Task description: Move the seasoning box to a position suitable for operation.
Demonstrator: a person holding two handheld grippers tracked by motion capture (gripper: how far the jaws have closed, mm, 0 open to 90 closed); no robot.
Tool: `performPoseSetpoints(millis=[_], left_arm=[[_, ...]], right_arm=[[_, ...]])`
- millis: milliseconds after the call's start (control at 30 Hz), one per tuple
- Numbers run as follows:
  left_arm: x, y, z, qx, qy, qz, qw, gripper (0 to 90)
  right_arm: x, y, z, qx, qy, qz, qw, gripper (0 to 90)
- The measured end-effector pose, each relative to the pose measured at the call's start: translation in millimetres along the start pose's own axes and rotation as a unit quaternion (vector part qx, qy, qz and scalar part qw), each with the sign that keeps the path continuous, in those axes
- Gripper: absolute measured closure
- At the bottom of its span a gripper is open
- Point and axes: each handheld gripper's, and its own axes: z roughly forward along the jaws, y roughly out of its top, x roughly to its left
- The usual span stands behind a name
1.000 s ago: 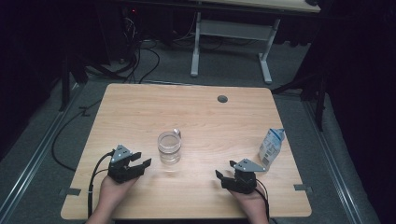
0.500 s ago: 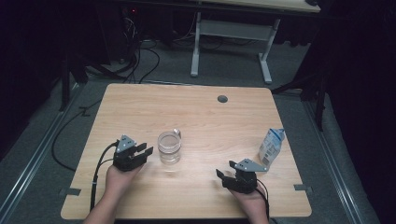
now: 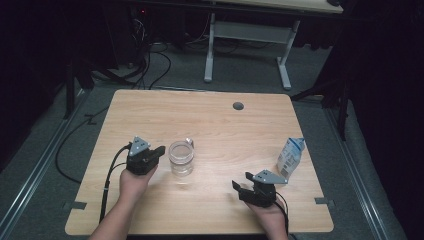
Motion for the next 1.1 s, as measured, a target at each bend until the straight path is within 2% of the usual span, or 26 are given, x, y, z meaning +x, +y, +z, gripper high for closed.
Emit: performPoseSetpoints(millis=[267, 600, 867, 1100], left_arm=[[-3.9, -1.5, 4.1, 0.002, -0.008, 0.015, 0.9999, 89.9], [-7.5, -1.2, 6.9, 0.005, -0.011, 0.019, 0.9998, 90.0], [-9.4, -3.4, 3.9, 0.0, -0.014, 0.018, 0.9997, 89.9], [-17.8, -4.5, -3.3, -0.007, -0.02, 0.028, 0.9994, 89.9]], right_arm=[[-0.1, -1.0, 1.5, 0.003, 0.001, 0.002, 1.0, 36.0], [0.4, -1.7, 1.0, 0.0, 0.004, 0.005, 1.0, 38.1], [0.3, -2.4, 1.3, -0.003, 0.006, 0.005, 1.0, 37.8], [-1.0, -2.5, 0.4, -0.004, 0.006, 0.011, 0.9999, 38.3]])
